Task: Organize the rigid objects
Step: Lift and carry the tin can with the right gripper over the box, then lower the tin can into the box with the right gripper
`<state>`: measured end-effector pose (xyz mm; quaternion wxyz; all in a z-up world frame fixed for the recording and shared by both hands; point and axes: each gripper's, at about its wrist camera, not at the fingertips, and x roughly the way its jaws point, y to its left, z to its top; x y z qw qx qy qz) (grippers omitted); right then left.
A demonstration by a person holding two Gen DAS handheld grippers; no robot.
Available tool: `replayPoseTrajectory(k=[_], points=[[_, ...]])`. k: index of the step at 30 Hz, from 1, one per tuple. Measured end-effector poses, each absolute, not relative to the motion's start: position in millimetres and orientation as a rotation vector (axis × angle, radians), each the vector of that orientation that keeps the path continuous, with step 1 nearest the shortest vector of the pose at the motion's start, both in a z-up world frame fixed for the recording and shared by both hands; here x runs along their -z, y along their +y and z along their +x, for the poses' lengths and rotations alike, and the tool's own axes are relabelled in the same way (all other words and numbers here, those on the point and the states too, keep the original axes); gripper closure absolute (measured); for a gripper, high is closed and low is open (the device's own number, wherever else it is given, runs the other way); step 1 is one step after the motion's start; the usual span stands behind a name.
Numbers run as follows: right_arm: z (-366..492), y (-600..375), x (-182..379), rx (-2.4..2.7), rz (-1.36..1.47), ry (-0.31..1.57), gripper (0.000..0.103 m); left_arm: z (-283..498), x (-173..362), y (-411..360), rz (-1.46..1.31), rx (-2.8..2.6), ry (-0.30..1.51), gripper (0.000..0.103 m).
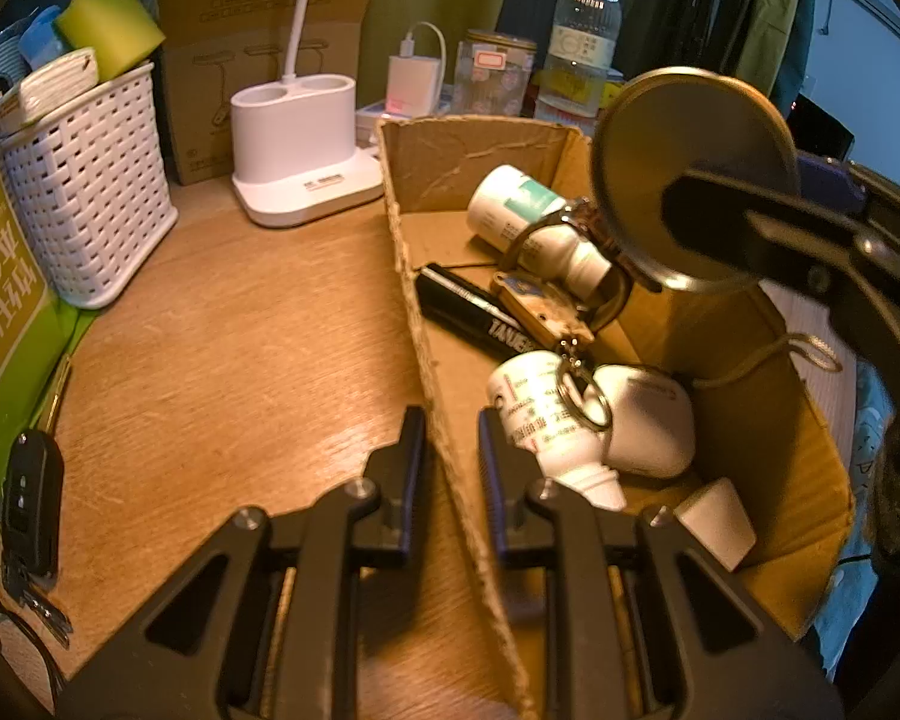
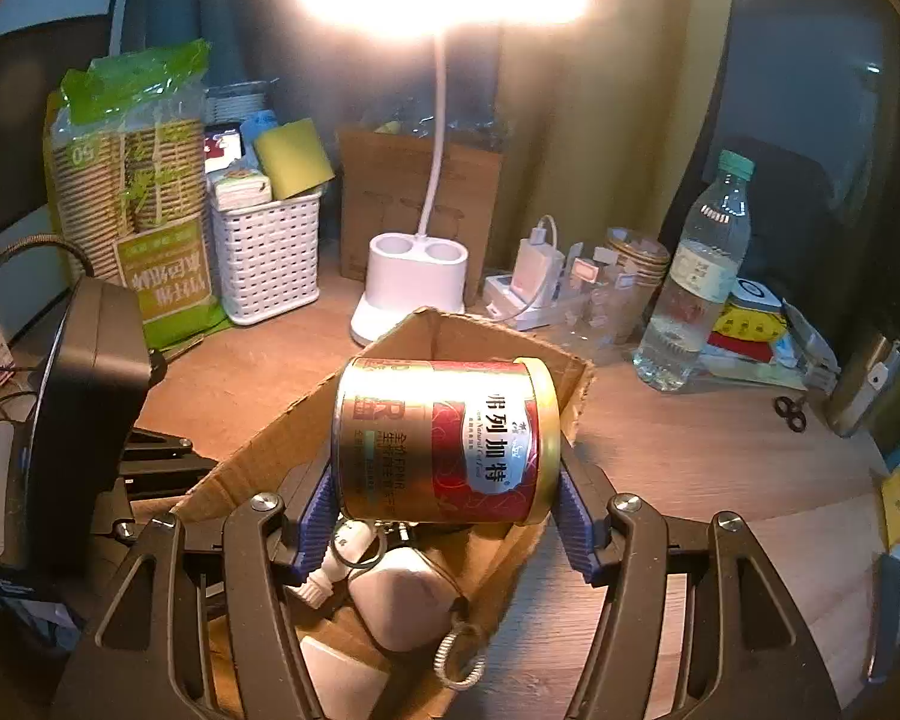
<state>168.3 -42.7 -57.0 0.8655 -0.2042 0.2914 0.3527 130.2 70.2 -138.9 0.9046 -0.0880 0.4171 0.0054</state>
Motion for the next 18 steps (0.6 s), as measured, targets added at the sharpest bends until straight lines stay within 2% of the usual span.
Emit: replayPoseTrajectory(k=[18], points=[[167.9, -32.0, 73.3, -0.765, -0.457, 0.667, 0.038, 130.1, 138.7, 70.7, -0.182, -0.011, 0.862, 0.084]])
